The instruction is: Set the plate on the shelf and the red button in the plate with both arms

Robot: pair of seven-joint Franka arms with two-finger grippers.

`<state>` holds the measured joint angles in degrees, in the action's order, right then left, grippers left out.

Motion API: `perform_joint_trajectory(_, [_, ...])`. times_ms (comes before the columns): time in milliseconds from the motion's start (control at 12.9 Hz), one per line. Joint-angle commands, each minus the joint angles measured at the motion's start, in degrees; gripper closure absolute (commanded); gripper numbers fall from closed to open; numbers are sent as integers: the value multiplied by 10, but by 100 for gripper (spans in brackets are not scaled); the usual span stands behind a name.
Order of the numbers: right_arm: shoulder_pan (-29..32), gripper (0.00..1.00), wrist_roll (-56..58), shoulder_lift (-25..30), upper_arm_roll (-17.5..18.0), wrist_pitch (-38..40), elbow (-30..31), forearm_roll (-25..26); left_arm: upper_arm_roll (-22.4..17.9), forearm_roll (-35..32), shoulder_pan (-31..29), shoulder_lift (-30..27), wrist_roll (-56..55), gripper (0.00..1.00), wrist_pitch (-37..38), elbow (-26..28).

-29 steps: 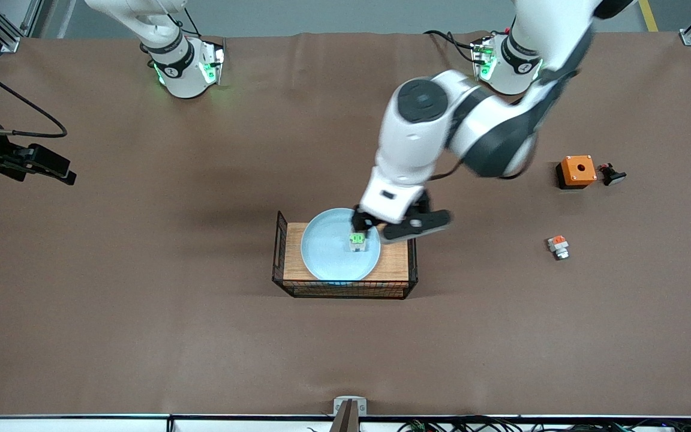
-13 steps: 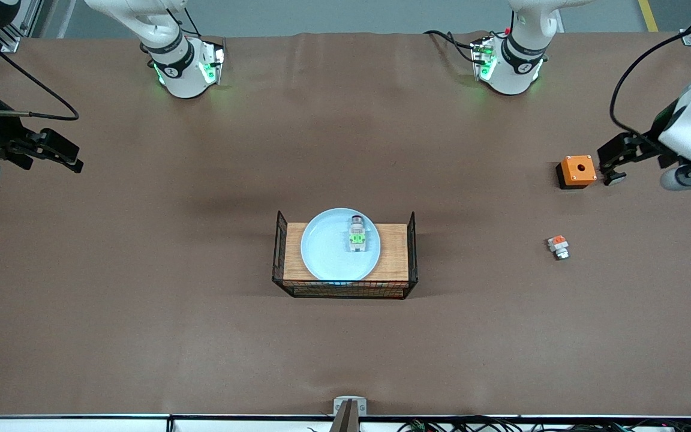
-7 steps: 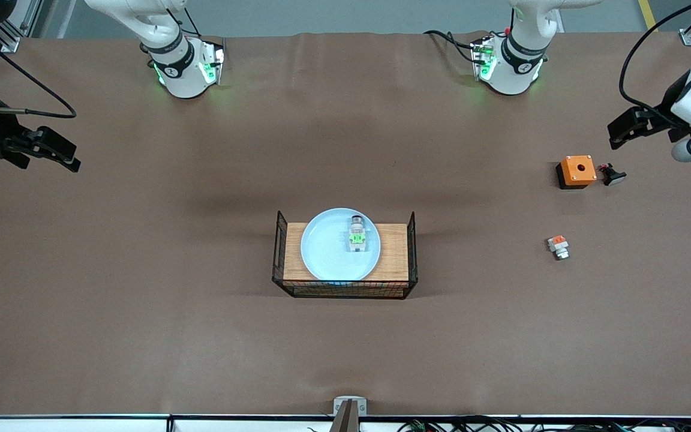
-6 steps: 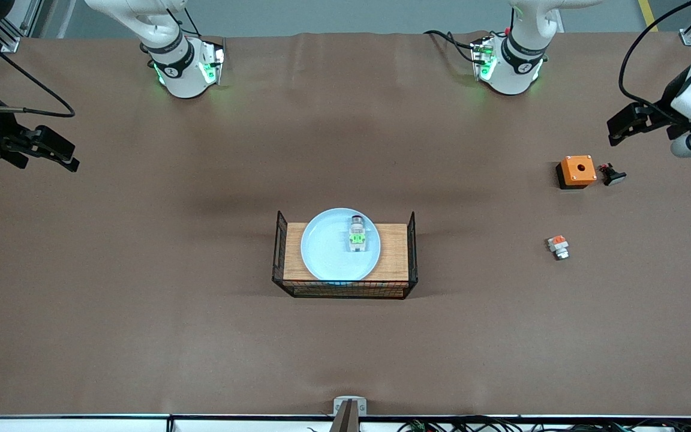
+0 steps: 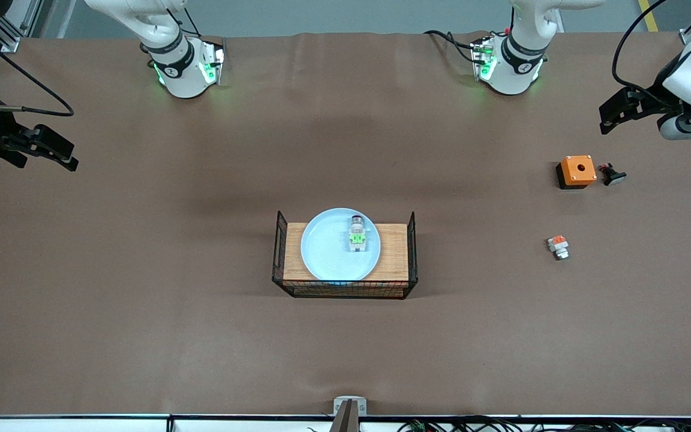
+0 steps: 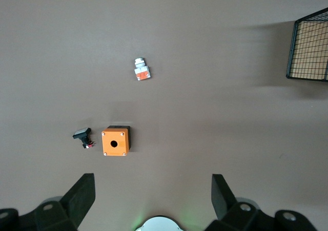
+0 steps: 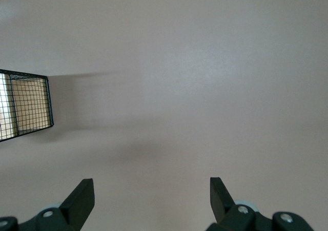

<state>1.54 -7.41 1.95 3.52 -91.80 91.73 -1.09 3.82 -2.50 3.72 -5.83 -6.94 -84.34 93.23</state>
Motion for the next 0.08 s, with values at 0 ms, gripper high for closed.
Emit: perform_joint_trajectory(0, [4,1,6,-1,4,7,-6,9,-5,12,6,-1,9,0,-7,0])
